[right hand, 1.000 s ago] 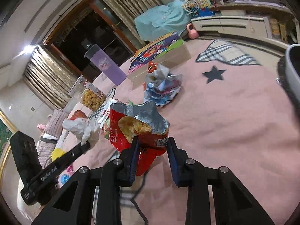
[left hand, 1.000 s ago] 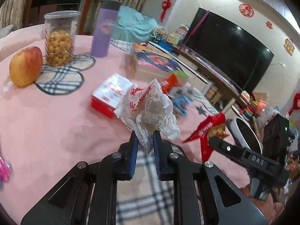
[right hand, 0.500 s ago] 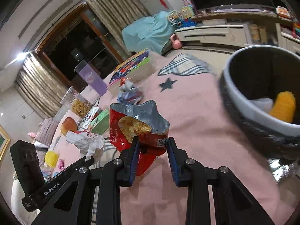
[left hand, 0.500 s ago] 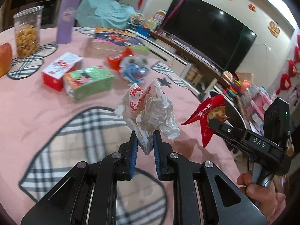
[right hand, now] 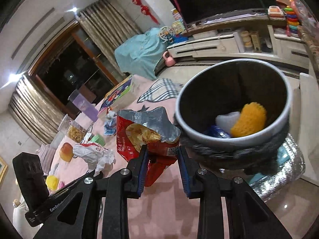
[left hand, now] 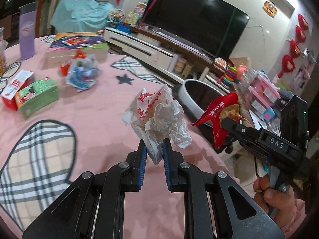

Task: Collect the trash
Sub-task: 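Carry the white plastic bag and red chip bag over the bin with both tools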

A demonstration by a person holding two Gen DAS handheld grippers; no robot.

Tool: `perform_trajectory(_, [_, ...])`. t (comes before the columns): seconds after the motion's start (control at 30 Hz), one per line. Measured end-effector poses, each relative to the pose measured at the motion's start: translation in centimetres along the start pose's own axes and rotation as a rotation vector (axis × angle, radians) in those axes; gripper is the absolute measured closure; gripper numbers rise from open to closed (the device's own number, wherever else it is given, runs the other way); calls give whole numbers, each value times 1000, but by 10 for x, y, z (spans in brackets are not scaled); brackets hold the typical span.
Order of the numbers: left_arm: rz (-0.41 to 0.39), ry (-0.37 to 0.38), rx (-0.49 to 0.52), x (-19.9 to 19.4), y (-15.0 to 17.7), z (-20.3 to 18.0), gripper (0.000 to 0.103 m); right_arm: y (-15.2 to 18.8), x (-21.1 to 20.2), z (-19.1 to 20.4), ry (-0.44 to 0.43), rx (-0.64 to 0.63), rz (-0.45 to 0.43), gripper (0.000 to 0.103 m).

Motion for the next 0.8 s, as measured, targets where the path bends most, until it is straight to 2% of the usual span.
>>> perform_trajectory(0.4, [28, 23, 100, 21, -20, -51, 88, -13, -30, -36, 33, 52, -70, 73])
perform_trajectory(0.8, [51, 29, 180, 42, -40, -91, 88, -30, -45, -62, 87, 64, -103, 73])
Point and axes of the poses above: each gripper's, at about its wrist camera, not at the fingertips, and x roughly the way its jaws point, z to its left, y to its underside, the point moved 4 cm from there along x, roughly the way its jaws point, and after that the axes turned 11 degrees about z, right-handed, at the moved point
